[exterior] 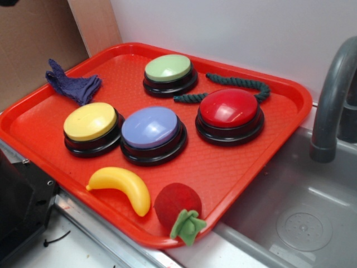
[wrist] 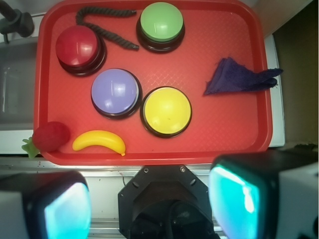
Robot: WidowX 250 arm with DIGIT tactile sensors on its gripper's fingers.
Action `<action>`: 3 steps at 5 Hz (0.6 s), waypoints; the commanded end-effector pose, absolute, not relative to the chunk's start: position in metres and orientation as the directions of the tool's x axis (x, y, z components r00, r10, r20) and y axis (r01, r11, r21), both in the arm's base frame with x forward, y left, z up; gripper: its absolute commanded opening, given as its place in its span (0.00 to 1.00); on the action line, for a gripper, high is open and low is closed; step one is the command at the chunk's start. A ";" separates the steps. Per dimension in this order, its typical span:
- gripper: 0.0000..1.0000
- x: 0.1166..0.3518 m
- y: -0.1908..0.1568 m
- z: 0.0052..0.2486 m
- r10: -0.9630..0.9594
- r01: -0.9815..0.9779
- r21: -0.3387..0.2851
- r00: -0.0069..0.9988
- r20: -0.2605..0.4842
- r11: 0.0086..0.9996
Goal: Push the purple button.
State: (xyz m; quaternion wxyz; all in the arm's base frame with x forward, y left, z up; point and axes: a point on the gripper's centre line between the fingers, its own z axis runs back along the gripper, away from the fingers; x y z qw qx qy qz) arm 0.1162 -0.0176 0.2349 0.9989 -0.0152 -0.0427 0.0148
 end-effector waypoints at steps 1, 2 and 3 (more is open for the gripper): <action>1.00 0.116 -0.018 0.235 0.031 -0.028 -0.032 0.996 0.085 0.999; 1.00 0.166 -0.064 0.193 -0.219 0.220 0.000 0.970 0.109 0.976; 1.00 0.175 -0.091 0.170 -0.427 0.423 0.066 0.902 0.067 0.904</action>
